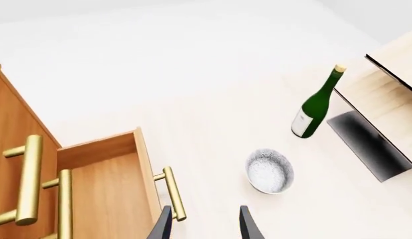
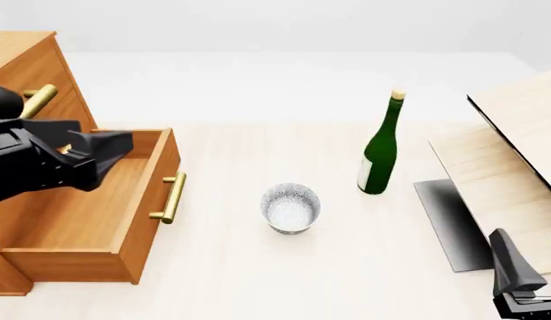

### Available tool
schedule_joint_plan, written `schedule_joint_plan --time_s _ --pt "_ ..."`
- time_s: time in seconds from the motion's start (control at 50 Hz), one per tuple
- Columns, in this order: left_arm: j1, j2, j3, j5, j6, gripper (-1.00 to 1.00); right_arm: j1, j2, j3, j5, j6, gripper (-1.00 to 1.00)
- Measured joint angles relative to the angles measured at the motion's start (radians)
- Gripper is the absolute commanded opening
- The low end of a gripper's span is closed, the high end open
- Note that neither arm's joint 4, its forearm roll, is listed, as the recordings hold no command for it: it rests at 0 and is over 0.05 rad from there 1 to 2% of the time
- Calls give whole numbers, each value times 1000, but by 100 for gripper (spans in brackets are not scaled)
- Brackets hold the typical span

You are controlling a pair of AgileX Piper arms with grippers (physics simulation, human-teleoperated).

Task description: Put the bowl in the bottom drawer of the cabinet and close it.

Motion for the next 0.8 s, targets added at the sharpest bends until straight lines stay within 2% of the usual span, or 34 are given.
schedule_joint_plan --time_s 0.28,0.8 --pt "26 43 4 21 -32 100 0 0 0 0 0 100" --pt "91 66 80 11 -96 100 0 0 0 0 0 100"
